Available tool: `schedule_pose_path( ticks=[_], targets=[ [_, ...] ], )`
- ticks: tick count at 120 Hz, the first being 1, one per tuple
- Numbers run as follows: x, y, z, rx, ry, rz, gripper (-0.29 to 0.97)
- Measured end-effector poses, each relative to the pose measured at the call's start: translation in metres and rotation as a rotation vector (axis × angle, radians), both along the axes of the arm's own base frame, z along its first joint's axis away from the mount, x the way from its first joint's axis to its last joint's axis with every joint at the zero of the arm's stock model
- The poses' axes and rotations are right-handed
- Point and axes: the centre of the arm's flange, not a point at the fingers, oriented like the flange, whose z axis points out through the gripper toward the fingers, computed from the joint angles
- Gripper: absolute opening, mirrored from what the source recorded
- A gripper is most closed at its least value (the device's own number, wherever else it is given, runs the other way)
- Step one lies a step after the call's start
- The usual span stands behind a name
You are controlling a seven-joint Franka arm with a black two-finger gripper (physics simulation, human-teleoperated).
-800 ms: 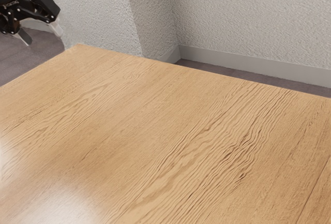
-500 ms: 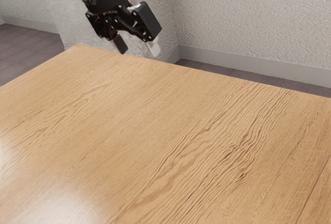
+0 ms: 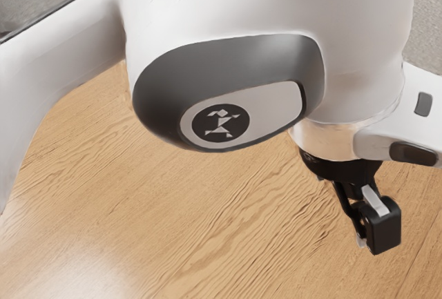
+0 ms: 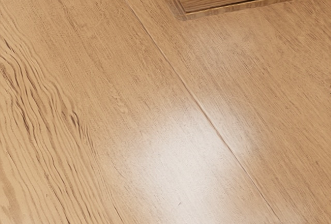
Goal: Pull the drawer handle with one arm to open the drawer
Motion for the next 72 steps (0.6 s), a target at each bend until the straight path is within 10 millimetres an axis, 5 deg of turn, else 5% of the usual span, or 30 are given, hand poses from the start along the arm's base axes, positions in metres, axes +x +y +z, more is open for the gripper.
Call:
schedule_pose_path(
  ticks=[43,72],
  targets=[
    [0.007,-0.050,-0.035,0.161,-0.036,-0.651,0.66],
    [-0.006,-0.091,-0.024,0.207,-0.170,-0.984,0.66]
  ],
)
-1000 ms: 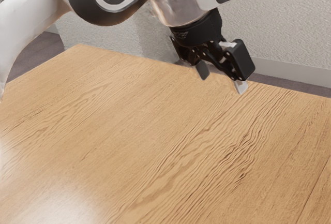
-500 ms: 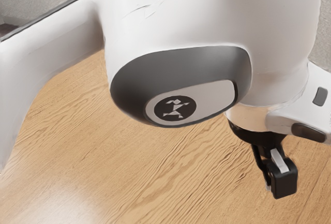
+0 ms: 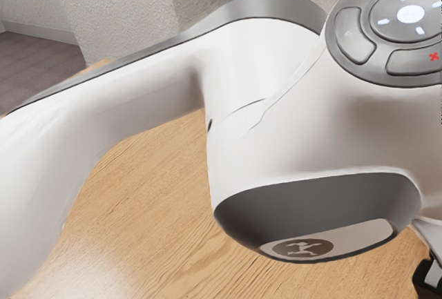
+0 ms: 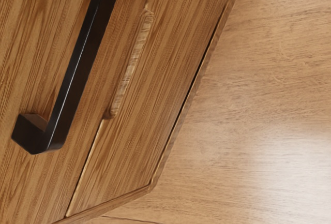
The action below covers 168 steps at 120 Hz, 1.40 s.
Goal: Pull the drawer handle with one arm to open the drawer
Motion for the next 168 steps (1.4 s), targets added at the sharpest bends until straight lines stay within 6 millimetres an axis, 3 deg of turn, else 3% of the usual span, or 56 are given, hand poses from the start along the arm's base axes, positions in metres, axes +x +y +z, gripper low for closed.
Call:
schedule_pose_path(
  ticks=[20,48,67,77,86,121,152,168],
  targets=[
    [0.005,-0.022,-0.006,0.003,-0.070,-0.166,0.66],
    [-0.009,-0.061,-0.022,0.025,-0.136,-0.367,0.66],
    [-0.011,-0.077,-0.044,0.091,-0.131,-0.447,0.66],
    [-0.012,-0.082,-0.038,0.104,-0.158,-0.478,0.66],
    [-0.010,-0.084,-0.033,0.114,-0.180,-0.498,0.66],
    [0.011,-0.091,-0.063,0.145,-0.181,-0.556,0.66],
    [0.047,-0.070,-0.081,0.187,-0.177,-0.529,0.70],
    [0.050,-0.067,-0.085,0.198,-0.174,-0.533,0.70]
  ],
)
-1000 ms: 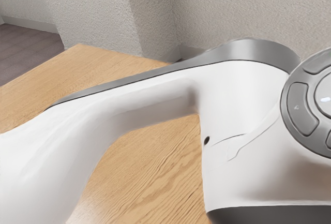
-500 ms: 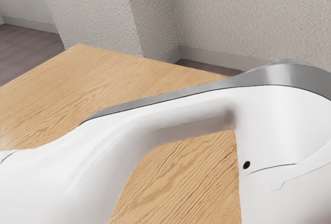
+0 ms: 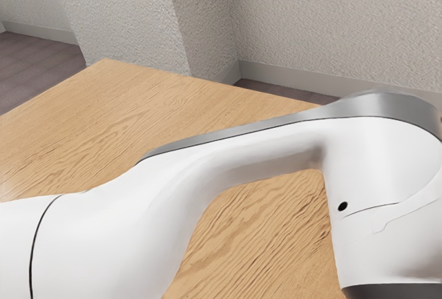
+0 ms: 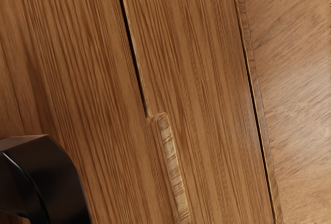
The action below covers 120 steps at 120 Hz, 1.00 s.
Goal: Pull the drawer handle with one arm to open the drawer
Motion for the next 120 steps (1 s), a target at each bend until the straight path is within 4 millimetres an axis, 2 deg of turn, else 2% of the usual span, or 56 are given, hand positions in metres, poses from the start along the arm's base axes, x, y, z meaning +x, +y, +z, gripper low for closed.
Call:
schedule_pose_path(
  ticks=[28,72,89,120],
  targets=[
    [0.011,0.015,-0.001,0.022,0.015,0.030,0.68],
    [0.022,0.041,0.009,0.039,0.062,0.091,0.67],
    [0.020,0.043,0.005,0.053,0.094,0.100,0.77],
    [0.004,0.050,0.010,0.082,0.122,0.112,0.67]
  ],
)
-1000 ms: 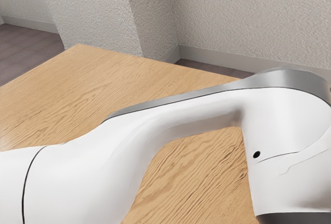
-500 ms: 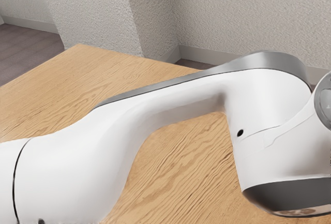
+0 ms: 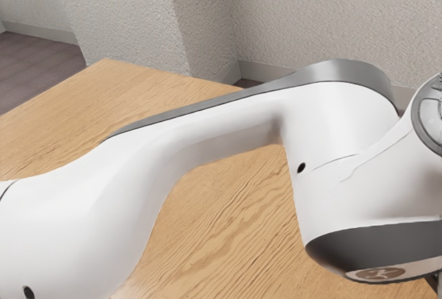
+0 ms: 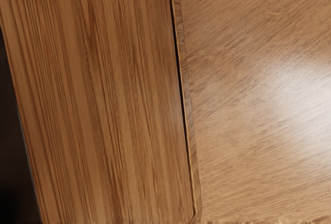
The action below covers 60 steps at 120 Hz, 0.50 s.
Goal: Pull the drawer handle with one arm to open the drawer
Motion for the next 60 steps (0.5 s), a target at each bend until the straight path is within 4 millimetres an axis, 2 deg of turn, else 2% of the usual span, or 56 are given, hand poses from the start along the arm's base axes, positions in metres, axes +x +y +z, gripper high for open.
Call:
schedule_pose_path(
  ticks=[12,29,41,47,54,60],
  targets=[
    [-0.013,0.005,0.007,0.011,-0.002,0.001,0.46],
    [-0.028,0.010,0.014,0.020,0.002,0.003,0.38],
    [-0.038,0.014,0.019,0.024,0.000,0.004,0.19],
    [-0.043,0.015,0.023,0.026,-0.003,0.003,0.18],
    [-0.051,0.018,0.027,0.030,-0.006,0.002,0.08],
    [-0.060,0.021,0.031,0.031,-0.009,0.001,-0.11]
  ],
)
